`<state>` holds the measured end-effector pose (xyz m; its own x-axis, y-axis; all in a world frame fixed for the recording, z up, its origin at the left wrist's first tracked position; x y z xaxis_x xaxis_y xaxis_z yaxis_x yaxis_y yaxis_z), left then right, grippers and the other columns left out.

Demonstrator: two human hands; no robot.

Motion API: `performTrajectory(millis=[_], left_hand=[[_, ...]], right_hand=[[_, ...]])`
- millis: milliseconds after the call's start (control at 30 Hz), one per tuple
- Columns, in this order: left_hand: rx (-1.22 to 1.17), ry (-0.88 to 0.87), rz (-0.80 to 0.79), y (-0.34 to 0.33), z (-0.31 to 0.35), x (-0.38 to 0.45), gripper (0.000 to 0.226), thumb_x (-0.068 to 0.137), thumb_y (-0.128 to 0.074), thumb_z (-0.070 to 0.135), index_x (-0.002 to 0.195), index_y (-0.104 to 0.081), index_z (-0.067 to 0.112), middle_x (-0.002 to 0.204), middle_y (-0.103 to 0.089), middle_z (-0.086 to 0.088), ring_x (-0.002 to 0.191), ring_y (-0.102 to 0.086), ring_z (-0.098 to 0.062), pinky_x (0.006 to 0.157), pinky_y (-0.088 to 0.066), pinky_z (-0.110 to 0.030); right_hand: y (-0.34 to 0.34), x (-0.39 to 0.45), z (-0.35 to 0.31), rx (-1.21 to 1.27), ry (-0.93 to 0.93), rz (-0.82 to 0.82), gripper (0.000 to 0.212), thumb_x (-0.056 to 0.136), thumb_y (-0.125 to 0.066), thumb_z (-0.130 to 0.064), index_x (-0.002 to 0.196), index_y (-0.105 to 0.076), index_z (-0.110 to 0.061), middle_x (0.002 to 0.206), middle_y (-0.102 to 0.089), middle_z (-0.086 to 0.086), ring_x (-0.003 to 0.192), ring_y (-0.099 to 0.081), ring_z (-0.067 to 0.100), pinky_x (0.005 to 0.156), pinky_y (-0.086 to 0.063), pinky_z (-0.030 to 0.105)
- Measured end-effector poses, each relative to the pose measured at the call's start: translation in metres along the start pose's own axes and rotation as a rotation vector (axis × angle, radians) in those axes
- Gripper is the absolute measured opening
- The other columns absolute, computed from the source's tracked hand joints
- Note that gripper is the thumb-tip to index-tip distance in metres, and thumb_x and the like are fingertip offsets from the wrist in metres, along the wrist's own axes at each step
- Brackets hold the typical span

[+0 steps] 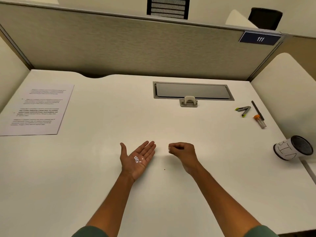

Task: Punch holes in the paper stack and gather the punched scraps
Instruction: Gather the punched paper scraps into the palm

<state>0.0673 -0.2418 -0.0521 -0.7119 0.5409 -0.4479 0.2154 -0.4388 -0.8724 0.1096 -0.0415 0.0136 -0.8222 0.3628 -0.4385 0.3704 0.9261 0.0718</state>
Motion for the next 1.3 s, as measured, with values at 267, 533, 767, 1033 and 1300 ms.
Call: performTrajectory(millis=[267,533,767,1033,1300], left_hand=[[0.059,0.000,0.021,-0.021,-0.011,0.003,0.110,0.077,-0.046,0.084,0.137,-0.048,-0.008,0.140,-0.054,-0.027,0.127,-0.058,-0.036,0.092,-0.057,-0.040],[0.074,0.005,0.007,-0.019,-0.015,-0.002,0.109,0.077,-0.043,0.086,0.135,-0.054,-0.006,0.144,-0.051,-0.024,0.136,-0.049,-0.037,0.121,-0.029,-0.046],[0.053,0.014,-0.039,-0.025,-0.013,-0.005,0.111,0.077,-0.042,0.086,0.140,-0.048,-0.004,0.147,-0.049,-0.022,0.137,-0.048,-0.036,0.119,-0.030,-0.047],[0.055,-0.036,-0.028,-0.017,-0.004,-0.002,0.108,0.078,-0.042,0.085,0.131,-0.056,-0.008,0.145,-0.050,-0.026,0.134,-0.051,-0.039,0.118,-0.032,-0.047],[-0.034,-0.104,-0.012,0.001,0.030,-0.006,0.106,0.079,-0.052,0.079,0.126,-0.056,-0.016,0.142,-0.049,-0.033,0.131,-0.050,-0.047,0.110,-0.038,-0.052]], right_hand=[[-0.061,-0.017,-0.012,-0.189,0.127,-0.183,0.017,0.075,-0.072,-0.008,0.085,-0.079,-0.020,0.086,-0.077,0.000,0.086,-0.073,0.012,0.080,-0.058,0.025],[-0.091,-0.029,-0.014,-0.766,0.384,-0.236,0.028,0.091,-0.053,0.000,0.106,-0.073,-0.012,0.103,-0.073,0.007,0.097,-0.066,0.016,0.086,-0.055,0.024],[-0.095,-0.032,-0.012,-0.796,0.519,-0.179,0.016,0.086,-0.061,0.002,0.094,-0.072,-0.006,0.091,-0.073,0.009,0.083,-0.068,0.017,0.078,-0.058,0.030],[-0.076,-0.032,-0.007,-0.620,0.643,-0.105,0.012,0.079,-0.070,-0.002,0.088,-0.071,-0.010,0.087,-0.069,0.004,0.076,-0.063,0.008,0.068,-0.053,0.018],[0.023,0.003,0.010,-0.634,0.455,0.242,0.021,0.084,-0.062,0.008,0.100,-0.071,-0.002,0.102,-0.067,0.014,0.086,-0.068,0.026,0.074,-0.050,0.013]])
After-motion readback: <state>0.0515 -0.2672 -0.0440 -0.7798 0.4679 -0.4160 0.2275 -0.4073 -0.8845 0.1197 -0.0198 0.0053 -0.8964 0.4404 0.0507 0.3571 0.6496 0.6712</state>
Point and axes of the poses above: each hand's wrist, its own x-axis towards the middle knuckle, its own y-axis out of the back of the hand, z = x × y, the point moved 1 cm from there along x, towards the middle knuckle
